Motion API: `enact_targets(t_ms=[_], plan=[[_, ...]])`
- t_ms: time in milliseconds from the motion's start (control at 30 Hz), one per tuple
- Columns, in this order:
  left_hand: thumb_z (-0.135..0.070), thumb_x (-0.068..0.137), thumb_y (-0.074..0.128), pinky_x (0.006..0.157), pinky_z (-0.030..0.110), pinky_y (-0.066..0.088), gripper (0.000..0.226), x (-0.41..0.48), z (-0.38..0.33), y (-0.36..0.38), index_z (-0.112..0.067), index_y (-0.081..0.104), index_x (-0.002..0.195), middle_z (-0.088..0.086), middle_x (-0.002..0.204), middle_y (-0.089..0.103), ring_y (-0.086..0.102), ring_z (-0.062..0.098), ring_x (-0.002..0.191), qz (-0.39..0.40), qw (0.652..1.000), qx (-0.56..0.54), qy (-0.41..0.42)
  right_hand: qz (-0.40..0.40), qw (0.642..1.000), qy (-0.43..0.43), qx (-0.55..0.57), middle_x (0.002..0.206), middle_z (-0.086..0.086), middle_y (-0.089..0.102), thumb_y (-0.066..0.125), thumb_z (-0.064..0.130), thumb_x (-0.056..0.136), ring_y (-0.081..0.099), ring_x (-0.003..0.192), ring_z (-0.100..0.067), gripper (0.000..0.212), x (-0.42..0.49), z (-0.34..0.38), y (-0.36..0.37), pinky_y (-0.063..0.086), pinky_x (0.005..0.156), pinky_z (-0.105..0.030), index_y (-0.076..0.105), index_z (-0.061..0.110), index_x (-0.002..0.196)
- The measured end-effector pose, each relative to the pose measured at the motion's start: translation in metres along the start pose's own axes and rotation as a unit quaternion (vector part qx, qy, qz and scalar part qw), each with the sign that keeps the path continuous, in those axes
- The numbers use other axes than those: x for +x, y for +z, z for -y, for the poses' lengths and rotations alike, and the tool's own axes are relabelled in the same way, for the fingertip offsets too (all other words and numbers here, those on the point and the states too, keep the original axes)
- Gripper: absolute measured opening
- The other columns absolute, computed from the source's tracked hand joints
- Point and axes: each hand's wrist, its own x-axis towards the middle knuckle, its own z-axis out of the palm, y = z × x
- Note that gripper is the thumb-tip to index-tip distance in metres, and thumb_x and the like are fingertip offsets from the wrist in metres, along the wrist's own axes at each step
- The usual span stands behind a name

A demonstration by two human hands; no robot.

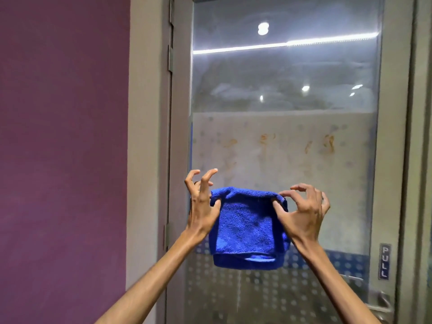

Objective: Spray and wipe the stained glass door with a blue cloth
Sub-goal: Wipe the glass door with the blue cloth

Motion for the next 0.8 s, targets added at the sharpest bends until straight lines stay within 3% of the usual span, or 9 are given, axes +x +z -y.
enact_targets(t_ms=[267,500,633,800], plan=[[0.014,0.069,0.067,0.075,0.008,0.05,0.085,0.101,0.089,0.02,-0.042,0.043,0.127,-0.003,0.138,0.017,0.055,0.012,0.102,-0.023,0.999,0.016,0.02,-0.01,0.999,0.035,0.007,0.103,0.002,0.062,0.086,0.027,0.065,0.054,0.104,-0.021,0.017,0.069,0.004,0.129,0.031,0.105,-0.053,0.074,0.029,0.077],[0.012,0.068,0.067,0.068,0.029,0.061,0.072,0.197,0.149,0.038,-0.03,0.047,0.123,-0.004,0.136,0.02,0.055,0.017,0.101,-0.039,0.998,0.04,0.016,-0.017,0.999,0.034,0.001,0.103,0.001,0.059,0.08,0.031,0.071,0.054,0.105,-0.023,0.012,0.14,0.022,0.216,0.029,0.105,-0.052,0.075,0.026,0.081],[0.009,0.067,0.073,0.07,0.034,0.06,0.062,0.245,0.18,0.043,-0.018,0.051,0.119,-0.009,0.127,0.025,0.057,0.017,0.098,-0.059,0.998,0.026,0.013,-0.034,0.998,0.04,-0.019,0.105,-0.001,0.06,0.076,0.035,0.075,0.052,0.108,-0.024,0.015,0.173,0.03,0.255,0.026,0.104,-0.052,0.076,0.024,0.085],[0.006,0.067,0.073,0.069,0.038,0.058,0.056,0.281,0.212,0.052,-0.014,0.051,0.114,0.0,0.13,0.031,0.053,0.013,0.092,-0.071,0.996,0.038,0.042,-0.035,0.997,0.042,-0.052,0.108,-0.001,0.059,0.071,0.037,0.079,0.049,0.111,-0.024,0.016,0.197,0.04,0.299,0.026,0.105,-0.057,0.074,0.024,0.087]])
